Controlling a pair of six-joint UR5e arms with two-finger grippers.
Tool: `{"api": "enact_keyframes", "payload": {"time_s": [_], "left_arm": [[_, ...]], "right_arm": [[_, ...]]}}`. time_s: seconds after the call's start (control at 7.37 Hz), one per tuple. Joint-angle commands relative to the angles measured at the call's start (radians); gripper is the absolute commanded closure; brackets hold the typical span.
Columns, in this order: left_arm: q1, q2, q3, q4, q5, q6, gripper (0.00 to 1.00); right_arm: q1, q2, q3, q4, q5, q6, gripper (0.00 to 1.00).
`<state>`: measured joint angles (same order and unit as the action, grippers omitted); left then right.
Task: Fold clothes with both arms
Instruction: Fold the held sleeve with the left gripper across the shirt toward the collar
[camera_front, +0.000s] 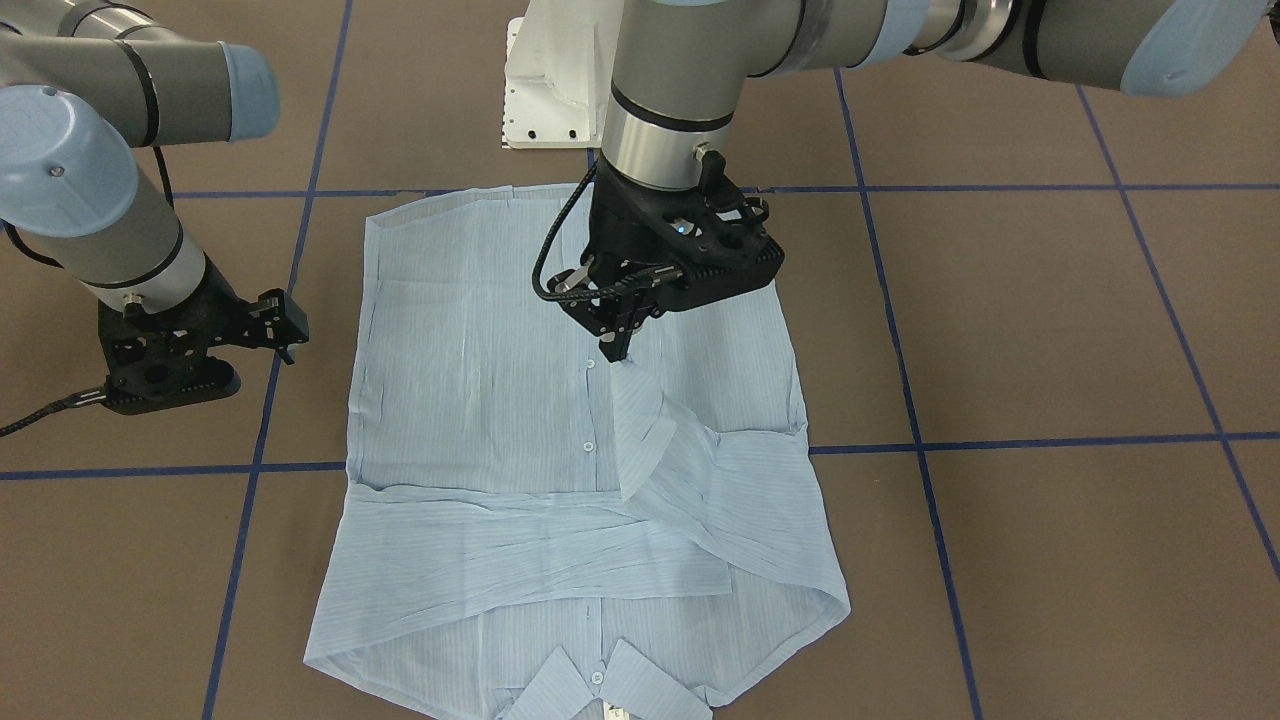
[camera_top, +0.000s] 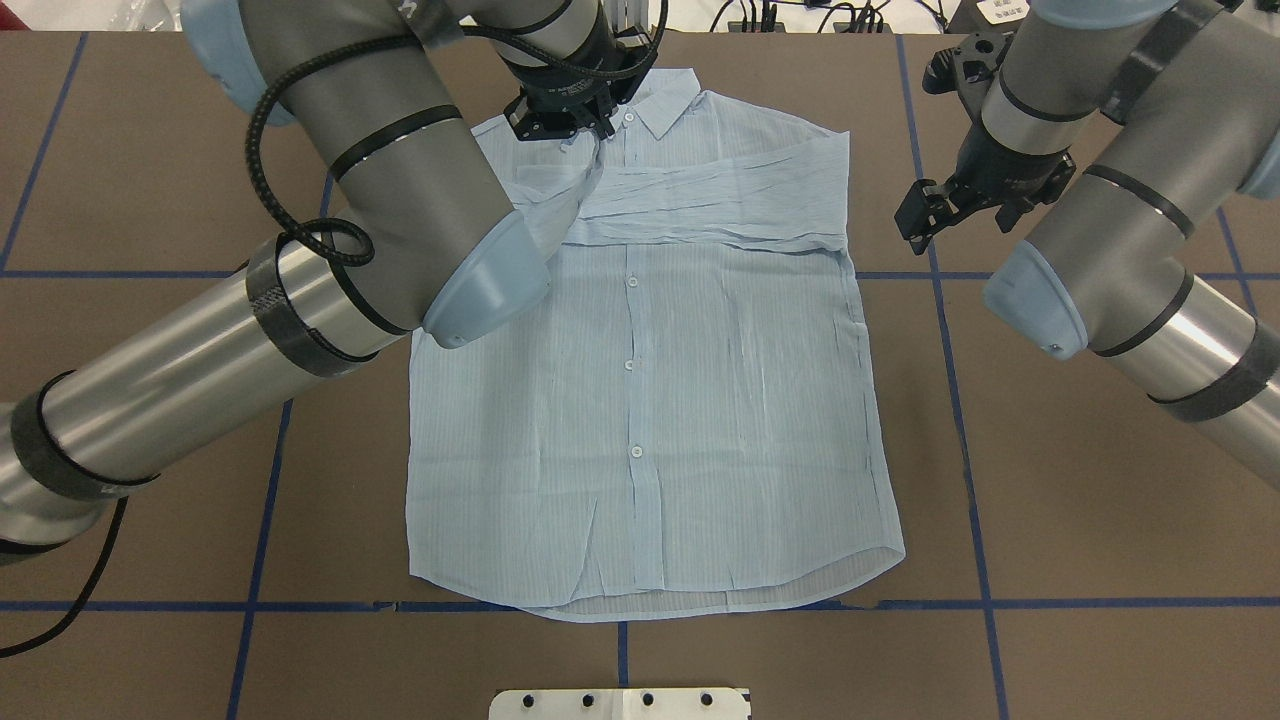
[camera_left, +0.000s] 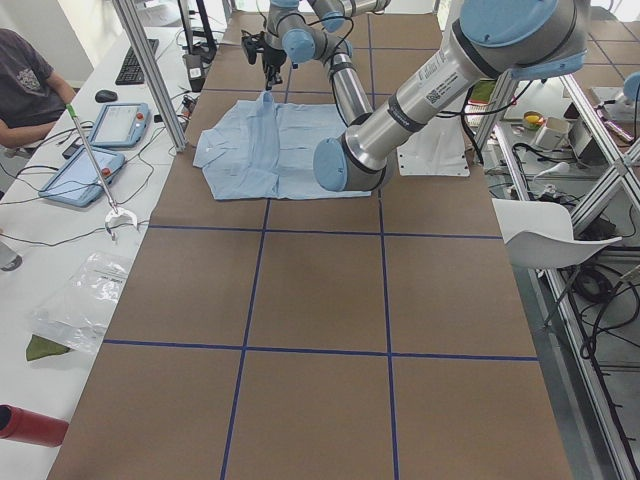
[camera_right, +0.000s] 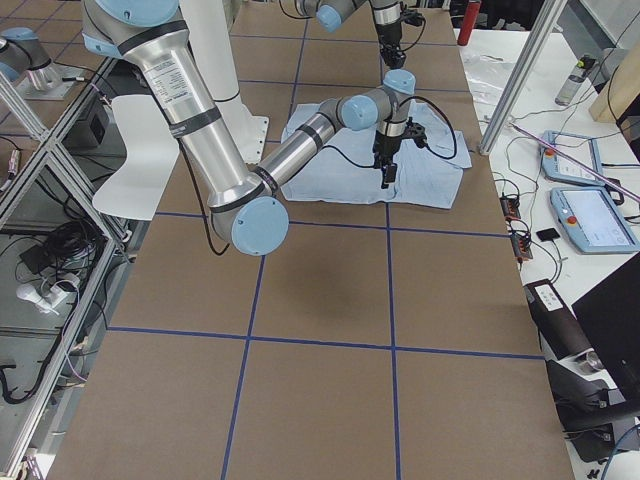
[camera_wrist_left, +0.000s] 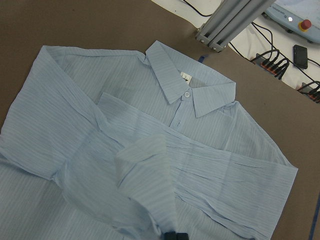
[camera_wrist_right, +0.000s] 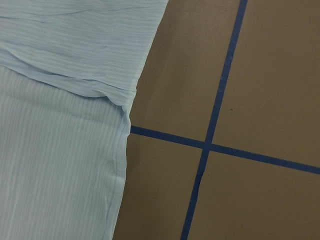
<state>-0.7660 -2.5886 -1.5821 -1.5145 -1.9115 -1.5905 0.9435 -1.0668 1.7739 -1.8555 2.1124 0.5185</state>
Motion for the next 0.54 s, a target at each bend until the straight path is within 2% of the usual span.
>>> {"api": "enact_keyframes", "payload": {"time_s": [0.0, 0.27, 0.41], "left_arm": [[0.014, -0.015, 0.022, -0.013, 0.003, -0.009, 1.0], [0.028, -0.022, 0.136, -0.152, 0.012, -0.051, 1.0], [0.048, -0.03, 0.181, -0.179, 0.038, -0.054, 1.0]], "right_arm": [[0.0, -0.007, -0.002, 0.004, 0.0, 0.0, 0.0], [0.0, -0.005, 0.001, 0.004, 0.0, 0.0, 0.0], [0.0, -0.005, 0.001, 0.004, 0.0, 0.0, 0.0]]}}
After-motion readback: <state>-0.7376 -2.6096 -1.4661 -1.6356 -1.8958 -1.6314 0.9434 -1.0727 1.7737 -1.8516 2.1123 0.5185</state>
